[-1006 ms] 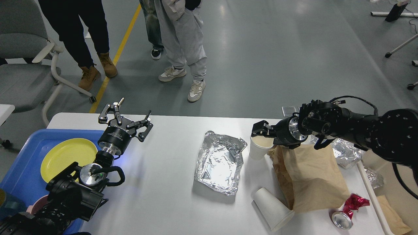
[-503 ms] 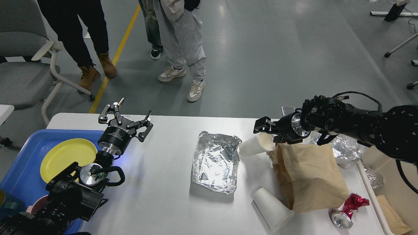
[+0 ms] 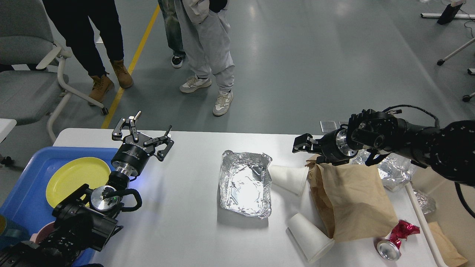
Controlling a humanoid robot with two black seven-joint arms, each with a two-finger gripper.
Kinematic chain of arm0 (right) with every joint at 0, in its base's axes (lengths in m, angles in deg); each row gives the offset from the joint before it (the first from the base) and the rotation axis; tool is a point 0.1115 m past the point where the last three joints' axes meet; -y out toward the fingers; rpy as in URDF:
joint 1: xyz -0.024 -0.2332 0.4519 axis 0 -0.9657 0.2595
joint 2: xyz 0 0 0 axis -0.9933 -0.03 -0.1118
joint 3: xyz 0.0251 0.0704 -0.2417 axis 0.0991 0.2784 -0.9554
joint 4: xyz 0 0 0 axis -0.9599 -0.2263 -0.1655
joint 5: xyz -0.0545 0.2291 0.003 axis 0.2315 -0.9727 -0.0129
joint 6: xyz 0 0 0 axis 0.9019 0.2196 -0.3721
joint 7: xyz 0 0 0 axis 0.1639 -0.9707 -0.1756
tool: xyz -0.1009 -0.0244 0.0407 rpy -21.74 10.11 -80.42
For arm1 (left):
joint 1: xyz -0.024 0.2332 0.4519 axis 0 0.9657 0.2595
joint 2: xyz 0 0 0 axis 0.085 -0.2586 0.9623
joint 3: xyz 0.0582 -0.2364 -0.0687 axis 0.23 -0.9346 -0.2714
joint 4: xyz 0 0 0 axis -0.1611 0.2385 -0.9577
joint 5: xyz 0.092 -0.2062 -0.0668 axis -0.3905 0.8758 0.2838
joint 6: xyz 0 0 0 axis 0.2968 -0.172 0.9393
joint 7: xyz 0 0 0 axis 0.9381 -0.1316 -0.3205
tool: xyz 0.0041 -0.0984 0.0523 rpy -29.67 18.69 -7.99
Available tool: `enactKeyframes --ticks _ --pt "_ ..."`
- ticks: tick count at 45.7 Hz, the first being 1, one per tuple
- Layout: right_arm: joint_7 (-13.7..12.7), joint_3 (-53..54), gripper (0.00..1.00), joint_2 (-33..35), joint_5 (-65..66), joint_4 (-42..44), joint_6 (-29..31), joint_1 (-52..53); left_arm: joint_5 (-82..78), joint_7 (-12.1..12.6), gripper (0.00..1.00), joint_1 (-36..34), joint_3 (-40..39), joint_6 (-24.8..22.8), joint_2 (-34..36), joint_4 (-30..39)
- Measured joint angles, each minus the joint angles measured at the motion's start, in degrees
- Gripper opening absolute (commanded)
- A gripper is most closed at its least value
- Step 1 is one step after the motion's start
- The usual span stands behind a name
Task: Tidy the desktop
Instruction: 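Grasp the white paper cup with the right gripper, pull toward the bag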
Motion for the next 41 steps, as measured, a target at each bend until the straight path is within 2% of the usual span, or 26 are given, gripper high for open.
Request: enactKeyframes --ticks 27,41 --pt "0.1 1.7 0.89 -0.6 -0.5 -0.1 0.7 -0.5 0.0 0.0 0.96 0.0 0.0 0.0 0.0 0.0" --pt "0.1 1.7 0.92 0.0 -0.5 -3.1 6.2 2.1 0.0 0.0 0.96 0.0 0.0 0.0 0.0 0.0"
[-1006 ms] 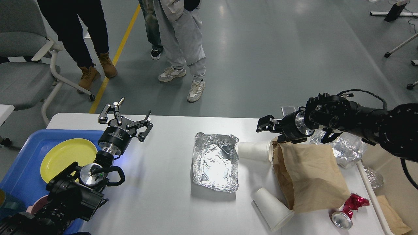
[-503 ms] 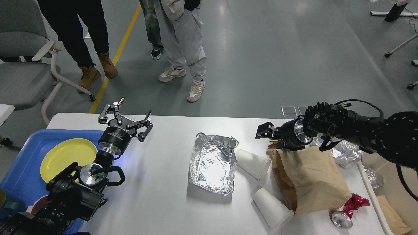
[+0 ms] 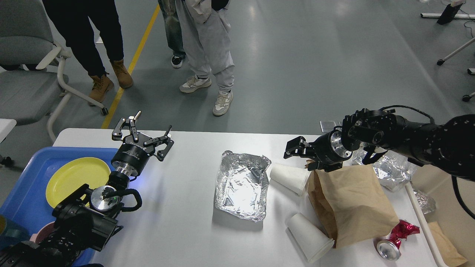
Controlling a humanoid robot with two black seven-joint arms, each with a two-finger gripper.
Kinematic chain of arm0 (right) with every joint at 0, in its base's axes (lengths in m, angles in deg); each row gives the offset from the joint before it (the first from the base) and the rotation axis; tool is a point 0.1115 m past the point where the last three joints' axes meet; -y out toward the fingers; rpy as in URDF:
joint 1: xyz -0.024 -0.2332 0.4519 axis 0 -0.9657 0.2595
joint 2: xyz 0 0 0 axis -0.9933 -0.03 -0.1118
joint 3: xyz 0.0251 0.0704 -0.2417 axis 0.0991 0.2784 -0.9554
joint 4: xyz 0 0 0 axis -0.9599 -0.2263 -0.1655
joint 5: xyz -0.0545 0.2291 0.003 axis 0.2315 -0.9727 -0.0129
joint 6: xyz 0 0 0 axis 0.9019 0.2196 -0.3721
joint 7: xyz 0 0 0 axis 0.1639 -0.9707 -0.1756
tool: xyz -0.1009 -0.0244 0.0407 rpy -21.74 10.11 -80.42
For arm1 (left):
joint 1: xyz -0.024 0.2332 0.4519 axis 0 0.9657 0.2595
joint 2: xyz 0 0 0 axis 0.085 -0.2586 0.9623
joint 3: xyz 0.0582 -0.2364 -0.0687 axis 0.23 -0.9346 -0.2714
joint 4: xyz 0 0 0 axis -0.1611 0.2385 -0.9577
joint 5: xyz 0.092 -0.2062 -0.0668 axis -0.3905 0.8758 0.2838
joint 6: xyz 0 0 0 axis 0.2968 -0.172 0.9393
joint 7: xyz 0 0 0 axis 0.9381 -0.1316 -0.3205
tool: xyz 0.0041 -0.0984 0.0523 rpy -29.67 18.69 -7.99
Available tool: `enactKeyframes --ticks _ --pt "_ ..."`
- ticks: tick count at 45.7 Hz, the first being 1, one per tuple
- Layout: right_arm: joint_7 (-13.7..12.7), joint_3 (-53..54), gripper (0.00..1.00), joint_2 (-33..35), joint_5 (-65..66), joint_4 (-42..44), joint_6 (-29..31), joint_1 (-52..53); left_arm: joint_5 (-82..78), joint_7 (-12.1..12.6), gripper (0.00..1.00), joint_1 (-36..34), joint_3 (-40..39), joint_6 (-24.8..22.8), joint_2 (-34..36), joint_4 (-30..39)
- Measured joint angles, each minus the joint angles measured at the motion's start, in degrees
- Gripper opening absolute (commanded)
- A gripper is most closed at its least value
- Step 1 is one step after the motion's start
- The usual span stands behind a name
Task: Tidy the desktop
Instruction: 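Grasp the white paper cup with the right gripper, pull toward the bag, then lift the white paper cup up with the right gripper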
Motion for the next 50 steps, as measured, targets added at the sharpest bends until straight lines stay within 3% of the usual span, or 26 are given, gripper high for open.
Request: enactKeyframes --ticks 26,30,31,33,37,42,44,50 --pt "-0.1 -0.1 0.90 -1.6 0.0 7.4 -1.9 -9.6 0.0 0.1 0.96 0.0 0.0 0.0 0.0 0.0" --pt "-0.1 0.0 0.75 -1.7 0.0 8.1 -3.0 -10.4 0.0 0.1 0.96 0.0 0.0 0.0 0.0 0.0" --pt "-0.1 0.0 0.55 -1.7 0.0 8.2 -3.3 -10.5 0.0 0.1 0.96 0.0 0.0 0.0 0.0 0.0" --pt "-0.1 0.0 0.36 -1.7 0.0 8.2 -4.0 -10.8 0.0 0.1 0.96 0.0 0.0 0.0 0.0 0.0" --pt "-0.1 0.0 0.12 -1.9 0.0 8.0 -4.0 -10.9 0.0 0.1 0.96 0.0 0.0 0.0 0.0 0.0" --pt "0.0 0.0 0.08 -2.0 0.0 7.7 -3.6 -10.9 0.0 0.0 0.96 0.0 0.0 0.0 0.0 0.0" --pt "0.0 0.0 0.00 -2.0 0.0 7.7 -3.6 -10.9 0.0 0.0 0.96 0.0 0.0 0.0 0.0 0.0" --pt "0.0 0.0 0.00 -2.0 0.0 7.7 -3.6 -10.8 0.0 0.0 0.96 0.0 0.0 0.0 0.0 0.0"
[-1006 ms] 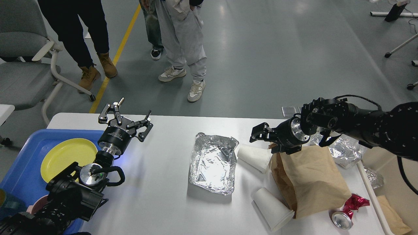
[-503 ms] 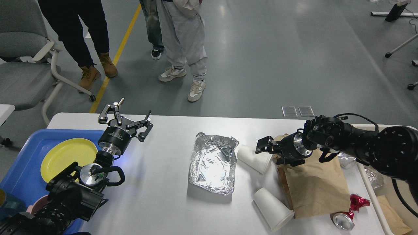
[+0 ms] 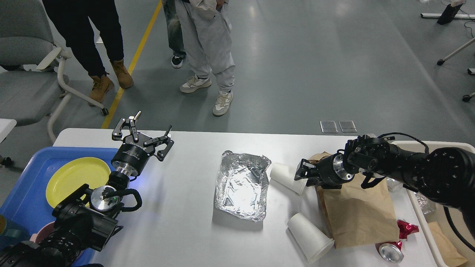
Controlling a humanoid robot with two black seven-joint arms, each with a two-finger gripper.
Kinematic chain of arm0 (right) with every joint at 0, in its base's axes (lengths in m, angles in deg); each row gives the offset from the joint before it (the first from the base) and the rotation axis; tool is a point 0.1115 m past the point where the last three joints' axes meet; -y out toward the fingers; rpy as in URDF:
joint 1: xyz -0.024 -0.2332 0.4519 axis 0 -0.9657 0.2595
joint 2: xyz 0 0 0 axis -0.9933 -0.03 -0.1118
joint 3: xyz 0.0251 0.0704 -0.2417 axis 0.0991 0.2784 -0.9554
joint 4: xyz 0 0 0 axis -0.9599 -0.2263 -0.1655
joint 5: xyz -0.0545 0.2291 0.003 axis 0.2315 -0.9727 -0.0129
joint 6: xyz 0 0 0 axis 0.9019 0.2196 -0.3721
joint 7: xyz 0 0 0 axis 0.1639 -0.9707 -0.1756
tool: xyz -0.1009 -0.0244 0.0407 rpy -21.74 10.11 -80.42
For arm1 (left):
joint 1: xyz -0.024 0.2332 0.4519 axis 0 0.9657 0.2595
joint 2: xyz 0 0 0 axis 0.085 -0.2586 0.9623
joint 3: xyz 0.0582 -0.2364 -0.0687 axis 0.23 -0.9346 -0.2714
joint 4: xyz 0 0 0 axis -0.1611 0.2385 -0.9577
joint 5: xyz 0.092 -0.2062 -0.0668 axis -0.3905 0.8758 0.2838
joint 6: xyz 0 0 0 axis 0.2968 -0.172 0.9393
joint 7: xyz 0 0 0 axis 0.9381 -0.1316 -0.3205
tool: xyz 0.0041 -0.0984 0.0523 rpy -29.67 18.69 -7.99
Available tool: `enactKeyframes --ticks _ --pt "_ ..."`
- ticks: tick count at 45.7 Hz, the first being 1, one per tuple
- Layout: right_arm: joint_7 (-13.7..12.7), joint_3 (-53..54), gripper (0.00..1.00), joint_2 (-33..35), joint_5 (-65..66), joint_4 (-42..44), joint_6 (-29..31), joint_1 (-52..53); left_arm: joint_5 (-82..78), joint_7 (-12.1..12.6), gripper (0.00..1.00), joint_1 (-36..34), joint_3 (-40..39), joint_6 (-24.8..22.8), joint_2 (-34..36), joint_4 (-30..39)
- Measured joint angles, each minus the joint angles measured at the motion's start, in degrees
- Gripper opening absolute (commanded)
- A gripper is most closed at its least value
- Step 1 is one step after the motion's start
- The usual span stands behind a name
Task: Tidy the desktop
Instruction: 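Lift the white paper cup up with the right gripper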
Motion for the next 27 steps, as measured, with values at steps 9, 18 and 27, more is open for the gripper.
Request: enactKeyframes --ticks 9,18,27 --pt "-0.1 0.0 0.00 0.0 -0.1 0.0 0.3 0.3 0.0 0.0 0.96 0.0 0.0 0.0 0.0 0.0" --pt "-0.1 0.0 0.00 0.3 -0.3 0.0 0.3 1.3 0.0 0.0 0.96 0.0 0.0 0.0 0.0 0.0" --pt "0.0 0.0 0.00 1.4 -0.3 -0.5 0.4 3.2 0.0 0.0 0.96 0.0 0.0 0.0 0.0 0.0"
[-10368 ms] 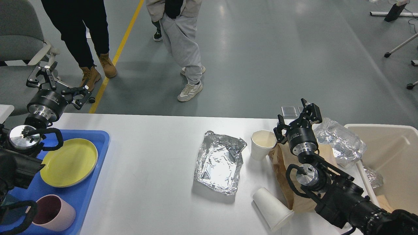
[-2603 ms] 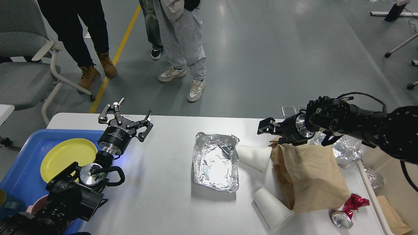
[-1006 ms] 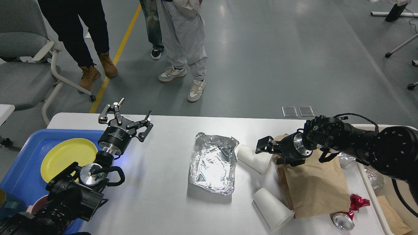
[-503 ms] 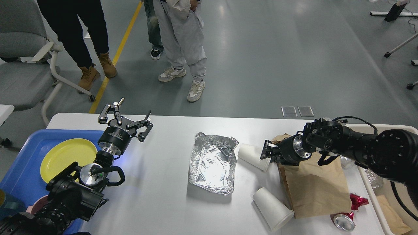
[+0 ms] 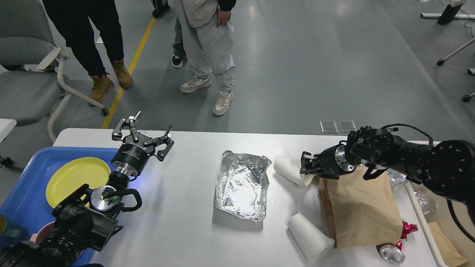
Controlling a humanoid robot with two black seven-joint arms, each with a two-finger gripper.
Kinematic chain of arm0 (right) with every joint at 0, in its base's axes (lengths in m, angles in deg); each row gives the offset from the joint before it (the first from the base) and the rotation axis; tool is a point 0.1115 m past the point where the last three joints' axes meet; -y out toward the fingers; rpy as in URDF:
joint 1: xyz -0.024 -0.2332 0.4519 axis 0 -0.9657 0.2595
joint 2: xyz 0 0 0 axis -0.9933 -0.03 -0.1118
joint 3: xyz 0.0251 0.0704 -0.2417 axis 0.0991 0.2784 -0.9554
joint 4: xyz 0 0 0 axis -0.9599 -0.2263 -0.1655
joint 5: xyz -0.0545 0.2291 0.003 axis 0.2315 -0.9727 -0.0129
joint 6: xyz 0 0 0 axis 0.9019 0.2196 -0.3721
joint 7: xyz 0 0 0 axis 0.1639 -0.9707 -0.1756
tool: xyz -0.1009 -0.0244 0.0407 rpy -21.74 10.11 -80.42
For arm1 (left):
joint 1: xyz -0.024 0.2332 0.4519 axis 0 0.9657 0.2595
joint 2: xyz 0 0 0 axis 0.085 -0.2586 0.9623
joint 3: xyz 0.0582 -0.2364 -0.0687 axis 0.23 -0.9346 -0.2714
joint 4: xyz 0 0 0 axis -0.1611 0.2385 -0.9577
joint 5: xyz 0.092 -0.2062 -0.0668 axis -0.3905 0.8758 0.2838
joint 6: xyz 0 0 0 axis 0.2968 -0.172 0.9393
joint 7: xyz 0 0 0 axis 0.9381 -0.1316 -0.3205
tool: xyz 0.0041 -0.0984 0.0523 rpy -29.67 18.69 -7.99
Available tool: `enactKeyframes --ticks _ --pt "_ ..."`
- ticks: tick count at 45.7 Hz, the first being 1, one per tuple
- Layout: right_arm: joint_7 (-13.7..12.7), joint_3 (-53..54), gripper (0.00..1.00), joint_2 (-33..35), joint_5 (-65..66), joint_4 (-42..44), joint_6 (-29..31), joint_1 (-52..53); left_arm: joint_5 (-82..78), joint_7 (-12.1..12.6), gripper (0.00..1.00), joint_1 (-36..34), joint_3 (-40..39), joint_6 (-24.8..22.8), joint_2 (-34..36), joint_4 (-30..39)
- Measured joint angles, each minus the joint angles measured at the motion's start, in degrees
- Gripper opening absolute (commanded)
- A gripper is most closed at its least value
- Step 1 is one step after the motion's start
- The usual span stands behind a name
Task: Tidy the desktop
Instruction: 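Lift the white paper cup up with the right gripper, then carry the cup over the white bin and open the right gripper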
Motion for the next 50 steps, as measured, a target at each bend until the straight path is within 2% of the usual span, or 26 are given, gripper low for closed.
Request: enactKeyframes --ticks 7,16,25,34,41,50 --pt "0.0 0.4 0.00 2.7 0.0 -2.5 1.0 3.9 0.0 0.0 0.96 0.0 0.0 0.0 0.0 0.0" --pt "0.1 3.7 0.00 9.5 0.0 -5.3 5.8 12.0 0.0 0.0 0.96 0.0 0.0 0.0 0.0 0.0" --pt "0.4 4.3 0.00 16.1 0.0 -5.8 11.0 21.4 0.0 0.0 0.96 0.0 0.0 0.0 0.0 0.0" --pt "0.5 4.1 0.00 22.0 0.0 -5.8 13.0 29.5 0.0 0.0 0.96 0.0 0.0 0.0 0.0 0.0" --pt "0.1 3.5 0.00 24.8 0.4 -4.7 12.0 30.5 0.0 0.0 0.96 0.0 0.0 0.0 0.0 0.0" --pt "0.0 1.0 0.00 27.9 1.1 0.2 2.8 18.9 0.0 0.0 0.96 0.0 0.0 0.0 0.0 0.0"
